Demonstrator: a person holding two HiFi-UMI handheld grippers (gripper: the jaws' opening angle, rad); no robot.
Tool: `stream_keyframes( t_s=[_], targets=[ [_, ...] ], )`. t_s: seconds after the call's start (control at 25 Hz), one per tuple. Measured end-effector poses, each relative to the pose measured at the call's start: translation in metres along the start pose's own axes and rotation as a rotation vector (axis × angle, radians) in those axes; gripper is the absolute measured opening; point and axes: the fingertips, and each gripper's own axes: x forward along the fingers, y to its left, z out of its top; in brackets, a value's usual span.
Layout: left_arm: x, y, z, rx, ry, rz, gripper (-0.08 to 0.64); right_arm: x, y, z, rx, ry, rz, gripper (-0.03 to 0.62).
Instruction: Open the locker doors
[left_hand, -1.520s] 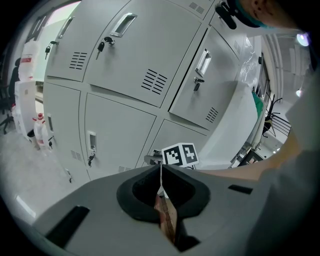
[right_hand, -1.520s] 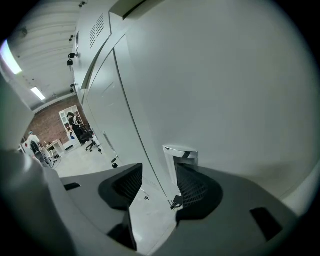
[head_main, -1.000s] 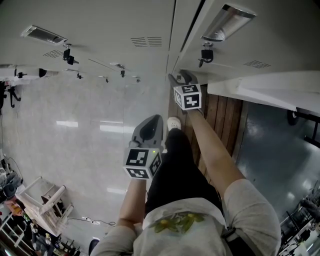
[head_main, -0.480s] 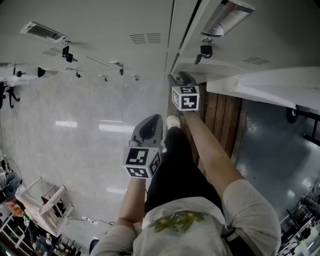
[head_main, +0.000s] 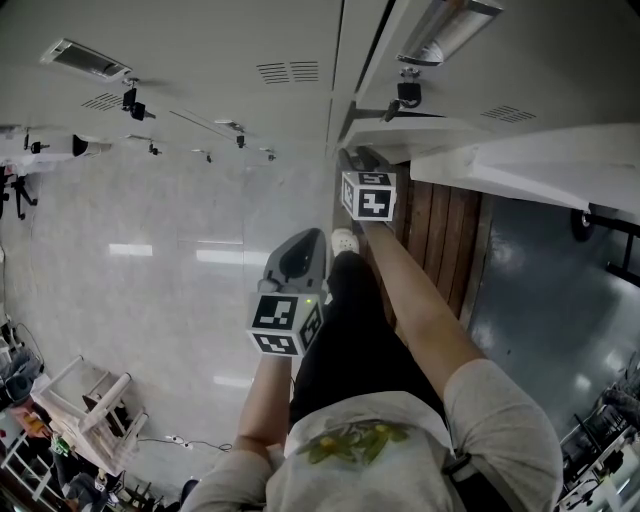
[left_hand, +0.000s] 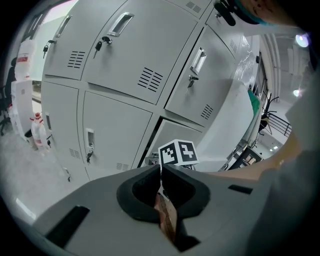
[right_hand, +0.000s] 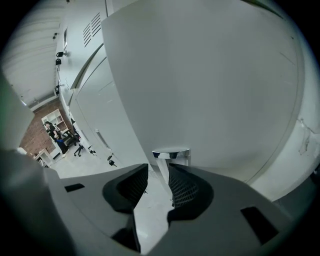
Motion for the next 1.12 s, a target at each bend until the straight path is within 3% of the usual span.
stream_keyframes(
  t_s=[0.96, 1.12],
  targets=[
    [-0.014, -0.027, -0.024, 0.032, 0.061, -0.055, 0.038, -0.04, 0.001, -0.037, 0.01, 0.016, 0.024, 0.137],
    [-0.017, -0.032, -0.023, 0.052, 0.04, -0.054, 0.038, -0.048, 0.0, -0.044, 0.019, 0.024, 0.022, 0.137]
  ],
)
